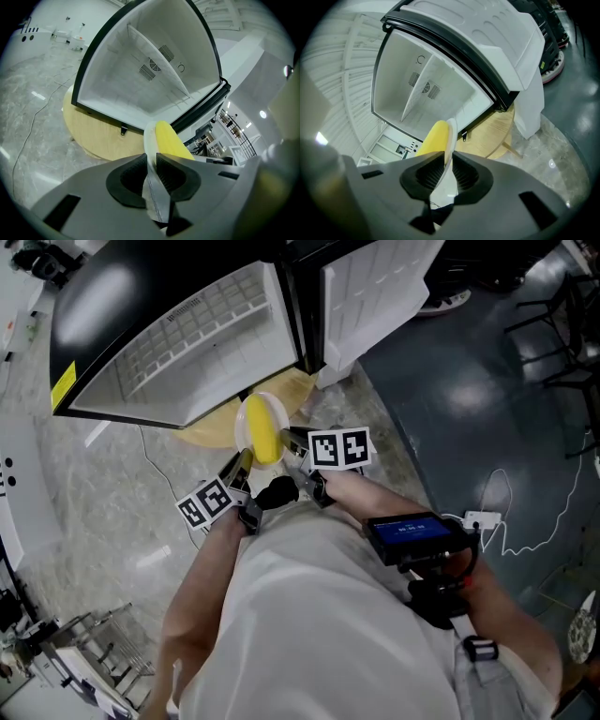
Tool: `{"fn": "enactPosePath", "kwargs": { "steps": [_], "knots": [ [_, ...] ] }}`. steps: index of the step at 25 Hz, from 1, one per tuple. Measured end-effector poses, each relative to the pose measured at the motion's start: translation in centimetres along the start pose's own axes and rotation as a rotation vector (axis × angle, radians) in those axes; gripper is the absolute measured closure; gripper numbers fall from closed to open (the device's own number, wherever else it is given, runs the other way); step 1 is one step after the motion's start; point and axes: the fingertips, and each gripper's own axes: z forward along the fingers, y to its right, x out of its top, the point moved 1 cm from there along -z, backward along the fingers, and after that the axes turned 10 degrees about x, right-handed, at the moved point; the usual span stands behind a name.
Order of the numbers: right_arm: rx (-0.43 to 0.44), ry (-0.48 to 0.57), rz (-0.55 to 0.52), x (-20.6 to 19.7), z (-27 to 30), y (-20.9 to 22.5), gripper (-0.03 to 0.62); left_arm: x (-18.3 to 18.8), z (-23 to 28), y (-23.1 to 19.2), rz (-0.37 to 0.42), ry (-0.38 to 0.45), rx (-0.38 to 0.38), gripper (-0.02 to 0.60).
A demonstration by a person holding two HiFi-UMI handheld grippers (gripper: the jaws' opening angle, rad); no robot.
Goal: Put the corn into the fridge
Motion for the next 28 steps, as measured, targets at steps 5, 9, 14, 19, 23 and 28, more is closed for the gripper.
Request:
{"fn": "enactPosePath", "kwargs": {
  "steps": [5, 9, 14, 19, 23, 28],
  "knots": [
    [-0.008, -0.008, 0.002, 0.2, 0.5, 0.3, 0.539, 0.3, 0.3, -0.3, -0.001, -0.003, -0.004, 0.525],
    [-0.009, -0.013, 0.003, 0.4, 1.2, 0.4, 0.537, 0.9, 0.6, -0.7, 0.003, -0.008, -0.001, 0.525],
    [-0.016, -0.028, 0.013, 0.9, 2.2, 1.2, 0.537, 1.6, 1.6, -1.3, 0.002, -0.019, 0.003, 0.525],
    [-0.023, -0.046, 0.02, 1.3, 3.2, 1.9, 0.537, 1.9, 2.6, -2.1, -0.016, -0.035, 0.013, 0.525],
    [-0.026, -0.053, 0.03, 1.9, 4.3, 2.3, 0.537, 2.8, 3.4, -2.7, -0.02, -0.041, 0.021, 0.525],
    [-0.03, -0.054, 0.031, 3.2, 5.5, 3.0, 0.539, 4.1, 4.6, -3.1, -0.026, -0.043, 0.022, 0.525]
  ]
}}
